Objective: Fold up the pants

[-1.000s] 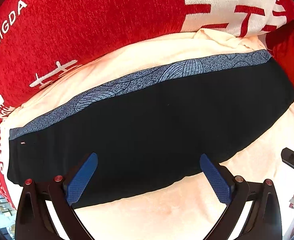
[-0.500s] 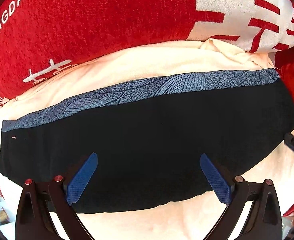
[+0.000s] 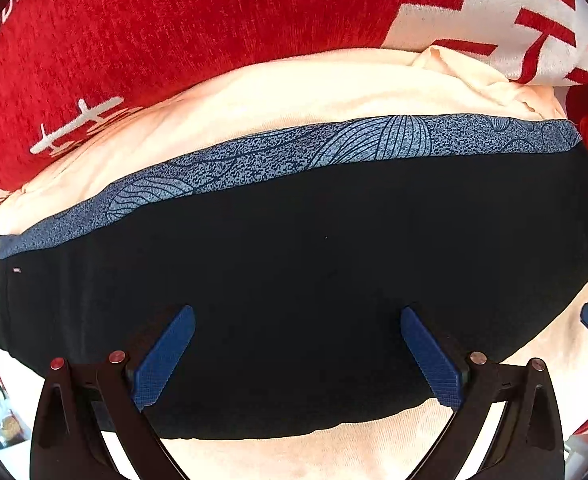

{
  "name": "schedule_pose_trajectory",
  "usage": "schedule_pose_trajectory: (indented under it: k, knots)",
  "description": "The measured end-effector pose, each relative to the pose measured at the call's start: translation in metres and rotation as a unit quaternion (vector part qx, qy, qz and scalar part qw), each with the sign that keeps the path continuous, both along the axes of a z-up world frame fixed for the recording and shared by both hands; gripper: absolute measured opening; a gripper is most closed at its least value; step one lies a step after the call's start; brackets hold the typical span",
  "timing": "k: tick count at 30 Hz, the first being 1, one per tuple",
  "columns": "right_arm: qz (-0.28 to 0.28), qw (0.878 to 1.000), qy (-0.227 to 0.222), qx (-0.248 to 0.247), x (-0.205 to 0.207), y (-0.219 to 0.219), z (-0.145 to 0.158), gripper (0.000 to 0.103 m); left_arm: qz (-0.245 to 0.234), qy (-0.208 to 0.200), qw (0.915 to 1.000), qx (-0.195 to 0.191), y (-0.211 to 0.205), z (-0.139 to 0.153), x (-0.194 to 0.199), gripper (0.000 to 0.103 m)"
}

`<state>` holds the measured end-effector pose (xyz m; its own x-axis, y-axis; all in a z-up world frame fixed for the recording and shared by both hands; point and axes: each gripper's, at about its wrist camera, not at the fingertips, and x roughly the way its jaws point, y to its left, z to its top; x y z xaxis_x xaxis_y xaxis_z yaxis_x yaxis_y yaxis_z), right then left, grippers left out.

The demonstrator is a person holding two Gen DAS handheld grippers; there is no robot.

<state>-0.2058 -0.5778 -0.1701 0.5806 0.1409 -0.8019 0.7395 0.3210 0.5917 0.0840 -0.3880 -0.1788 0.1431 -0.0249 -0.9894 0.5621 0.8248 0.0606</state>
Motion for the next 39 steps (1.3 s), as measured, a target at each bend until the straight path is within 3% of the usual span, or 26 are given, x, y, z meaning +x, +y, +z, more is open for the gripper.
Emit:
schedule_pose_trajectory:
  k: [4, 15, 30, 36, 37, 38, 39]
  knots:
    - [-0.012, 0.999, -0.029, 0.031, -0.001, 0.006, -0.013, 0.046, -0.005, -0.001, 1.0, 0.001, -0.001, -0.002, -0.001, 0.103]
    - [-0.038, 0.998, -0.044, 0.04, -0.016, -0.004, -0.026, 0.046, -0.012, -0.004, 0.9999, 0.004, -0.01, -0.003, -0.01, 0.103]
    - [-0.059, 0.993, -0.099, 0.034, -0.017, -0.018, -0.034, 0.046, -0.016, -0.004, 0.9998, -0.008, -0.014, -0.013, -0.014, 0.103]
    - [-0.066, 0.989, -0.131, 0.019, 0.004, -0.03, -0.039, 0.046, -0.019, 0.002, 0.9997, -0.012, -0.013, -0.017, -0.01, 0.103]
    - [-0.069, 0.989, -0.132, 0.021, 0.008, -0.031, -0.04, 0.045, -0.017, -0.002, 0.9998, -0.012, -0.012, -0.013, -0.007, 0.1]
    - [-0.07, 0.989, -0.13, 0.026, 0.013, -0.033, -0.04, 0.027, -0.015, -0.009, 0.9998, -0.013, -0.01, -0.008, -0.004, 0.088]
    - [-0.069, 0.99, -0.114, 0.035, 0.019, -0.035, -0.04, 0.016, -0.014, -0.014, 0.9997, -0.017, -0.01, -0.002, -0.002, 0.08]
